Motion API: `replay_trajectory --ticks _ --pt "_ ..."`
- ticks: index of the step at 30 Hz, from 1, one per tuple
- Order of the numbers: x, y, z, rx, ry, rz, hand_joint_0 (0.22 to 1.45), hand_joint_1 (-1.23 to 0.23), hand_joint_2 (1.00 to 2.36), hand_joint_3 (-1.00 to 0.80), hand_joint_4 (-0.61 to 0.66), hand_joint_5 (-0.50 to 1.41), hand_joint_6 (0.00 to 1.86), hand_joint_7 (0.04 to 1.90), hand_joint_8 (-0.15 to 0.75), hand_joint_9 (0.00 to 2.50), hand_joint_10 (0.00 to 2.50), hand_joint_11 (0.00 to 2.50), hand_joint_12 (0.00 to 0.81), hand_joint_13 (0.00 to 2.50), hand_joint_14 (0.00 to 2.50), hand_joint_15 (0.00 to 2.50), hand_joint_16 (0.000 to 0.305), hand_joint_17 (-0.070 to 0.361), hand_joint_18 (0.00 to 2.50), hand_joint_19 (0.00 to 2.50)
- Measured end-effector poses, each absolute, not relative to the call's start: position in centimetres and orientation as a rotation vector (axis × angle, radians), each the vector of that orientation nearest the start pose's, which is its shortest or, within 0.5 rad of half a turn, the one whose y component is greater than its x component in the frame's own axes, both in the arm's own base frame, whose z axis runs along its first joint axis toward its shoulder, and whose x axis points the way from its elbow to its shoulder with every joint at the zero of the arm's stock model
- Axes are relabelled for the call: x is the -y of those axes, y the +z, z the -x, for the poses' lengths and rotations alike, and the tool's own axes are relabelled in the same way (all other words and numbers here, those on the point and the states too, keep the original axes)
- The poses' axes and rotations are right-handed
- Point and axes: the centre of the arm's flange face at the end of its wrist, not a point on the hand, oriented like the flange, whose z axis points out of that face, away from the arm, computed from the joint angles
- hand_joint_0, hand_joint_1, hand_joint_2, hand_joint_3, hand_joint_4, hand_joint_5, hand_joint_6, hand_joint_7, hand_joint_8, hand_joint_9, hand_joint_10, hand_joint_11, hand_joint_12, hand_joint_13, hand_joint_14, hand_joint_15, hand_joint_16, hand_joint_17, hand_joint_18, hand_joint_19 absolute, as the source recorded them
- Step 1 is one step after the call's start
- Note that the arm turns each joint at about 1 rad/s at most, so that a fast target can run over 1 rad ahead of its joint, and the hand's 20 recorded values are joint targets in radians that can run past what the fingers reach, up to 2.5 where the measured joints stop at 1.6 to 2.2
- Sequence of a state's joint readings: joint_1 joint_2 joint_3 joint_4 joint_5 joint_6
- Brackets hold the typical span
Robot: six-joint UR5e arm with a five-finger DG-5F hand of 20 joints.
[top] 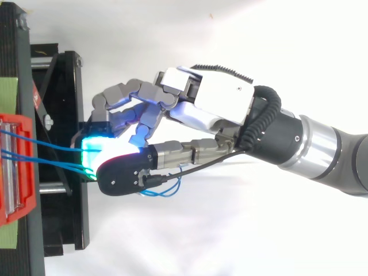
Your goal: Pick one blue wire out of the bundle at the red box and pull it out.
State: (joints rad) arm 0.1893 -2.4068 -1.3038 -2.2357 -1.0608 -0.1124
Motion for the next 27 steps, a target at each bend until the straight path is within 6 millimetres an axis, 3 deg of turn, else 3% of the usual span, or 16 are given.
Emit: replay_trajectory --ticks 15,27 --pt "4.2 17.3 -78.1 -0.757 1.060 -1.116 0.59 -0.76 1.02 -0.20 0.15 -0.08 0.85 1.21 0.287 1.36 0.02 0.98 0.388 0.65 0.01 0.35 0.052 0.116 0.60 0.49" --pt "5.3 21.3 -77.7 -0.735 1.042 -1.091 0.59 -0.76 1.02 -0.22 0.15 -0.09 0.85 1.19 0.275 1.31 0.03 0.96 0.385 0.61 0.01 0.35 0.050 0.113 0.55 0.49"
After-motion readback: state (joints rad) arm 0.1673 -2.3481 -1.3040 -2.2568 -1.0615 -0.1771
